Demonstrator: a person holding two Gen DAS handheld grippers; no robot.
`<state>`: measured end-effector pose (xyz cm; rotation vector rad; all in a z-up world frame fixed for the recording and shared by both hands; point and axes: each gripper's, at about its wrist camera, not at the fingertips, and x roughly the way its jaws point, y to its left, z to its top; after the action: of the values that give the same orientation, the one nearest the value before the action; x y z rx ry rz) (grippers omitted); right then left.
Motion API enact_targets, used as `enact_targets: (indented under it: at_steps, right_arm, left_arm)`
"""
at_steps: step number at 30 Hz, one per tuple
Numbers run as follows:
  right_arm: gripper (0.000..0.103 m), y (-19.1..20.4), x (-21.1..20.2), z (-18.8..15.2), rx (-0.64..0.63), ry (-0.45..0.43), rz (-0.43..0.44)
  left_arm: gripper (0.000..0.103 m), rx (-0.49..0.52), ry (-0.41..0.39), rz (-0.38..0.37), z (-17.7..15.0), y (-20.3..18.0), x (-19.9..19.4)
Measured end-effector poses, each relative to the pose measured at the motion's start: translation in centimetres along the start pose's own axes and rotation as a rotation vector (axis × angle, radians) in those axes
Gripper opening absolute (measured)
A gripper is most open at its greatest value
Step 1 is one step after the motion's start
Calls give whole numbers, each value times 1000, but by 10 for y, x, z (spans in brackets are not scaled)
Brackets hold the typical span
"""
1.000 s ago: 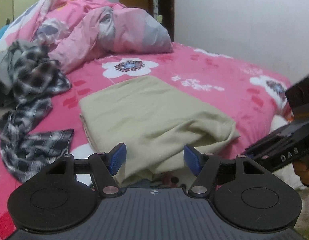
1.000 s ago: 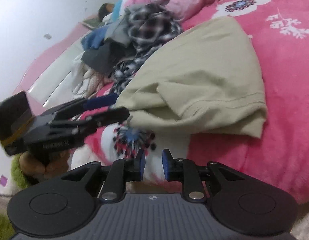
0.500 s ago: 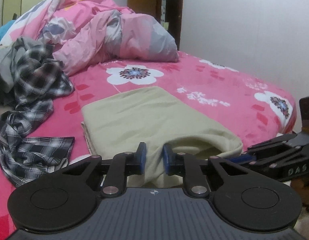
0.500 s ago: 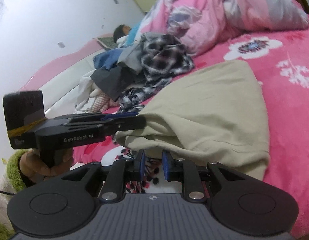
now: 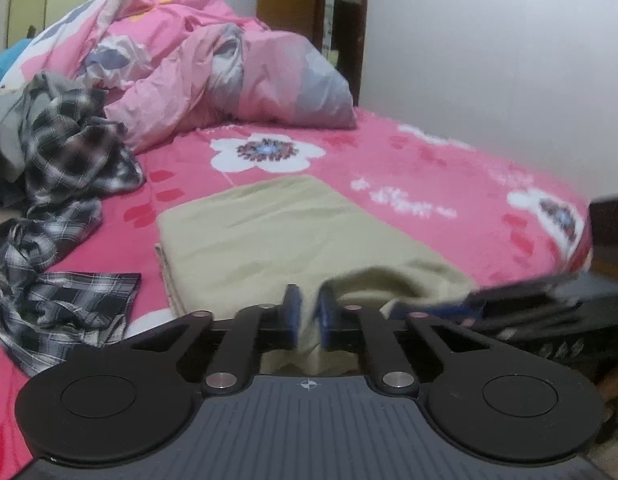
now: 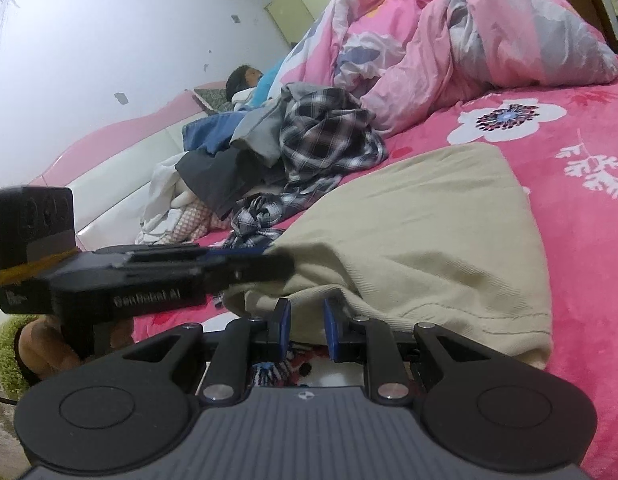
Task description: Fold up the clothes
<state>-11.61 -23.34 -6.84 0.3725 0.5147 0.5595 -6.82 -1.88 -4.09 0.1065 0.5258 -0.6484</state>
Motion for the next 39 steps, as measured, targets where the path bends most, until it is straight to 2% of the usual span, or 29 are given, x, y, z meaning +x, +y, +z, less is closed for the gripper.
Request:
enact_targets:
  at_steps: [5, 9, 12, 15, 19, 25, 29, 33, 36, 39]
  right_arm:
    - [21, 4, 8, -2, -7, -13, -5]
    - [20, 8, 20, -3, -20, -58, -49]
    - [18, 13, 24, -8, -84, -77, -130]
    - [11, 18, 29, -13, -149, -96, -211]
    - [11, 23, 30, -20, -232, -114, -315]
    - [2, 14, 9, -27, -249, -106, -386]
    - [2, 11, -5, -24, -231, -75, -369]
    - [10, -1, -43, -20, -147, -22, -297]
    - [15, 3, -68, -9, -139, -67, -283]
    - [15, 16, -68, 5, -200, -145, -246]
  left_arm:
    - [1, -6, -54, -33, -2, -2, -13]
    - [0, -28, -63, -61, -5, 3, -17]
    - [0, -35, -47, -70, -10, 6, -14]
    - [1, -21, -9, -54, -18, 8, -8]
    - [4, -29, 12, -52, -28, 15, -4]
    - [5, -8, 16, -64, -33, 14, 0]
    - [5, 56, 14, -49, -36, 8, -1]
    - [6, 61, 21, -48, -40, 10, -4]
    - [6, 41, 25, -46, -41, 11, -7]
    - [6, 7, 35, -43, -42, 13, -10]
